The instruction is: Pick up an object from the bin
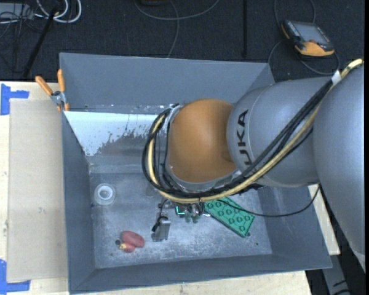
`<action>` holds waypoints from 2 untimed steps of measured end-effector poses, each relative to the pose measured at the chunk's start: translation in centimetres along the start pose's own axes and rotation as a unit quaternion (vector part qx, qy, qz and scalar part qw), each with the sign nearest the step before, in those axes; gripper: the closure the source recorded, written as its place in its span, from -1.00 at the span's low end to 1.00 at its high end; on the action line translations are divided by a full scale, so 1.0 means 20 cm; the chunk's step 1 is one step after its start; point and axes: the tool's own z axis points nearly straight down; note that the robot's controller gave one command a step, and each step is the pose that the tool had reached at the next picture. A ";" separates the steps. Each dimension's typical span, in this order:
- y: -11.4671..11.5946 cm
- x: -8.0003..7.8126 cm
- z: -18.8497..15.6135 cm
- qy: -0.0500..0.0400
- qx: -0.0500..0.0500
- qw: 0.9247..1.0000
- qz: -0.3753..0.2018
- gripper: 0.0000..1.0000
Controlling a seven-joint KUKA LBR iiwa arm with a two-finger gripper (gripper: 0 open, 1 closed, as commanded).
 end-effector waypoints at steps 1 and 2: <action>0.25 0.13 0.43 0.000 0.000 1.000 -0.020 -1.00; 0.24 0.12 0.41 -0.004 0.000 1.000 -0.016 1.00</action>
Offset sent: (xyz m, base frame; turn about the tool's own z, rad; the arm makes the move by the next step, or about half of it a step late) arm -0.0238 0.0474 -0.0807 -0.0341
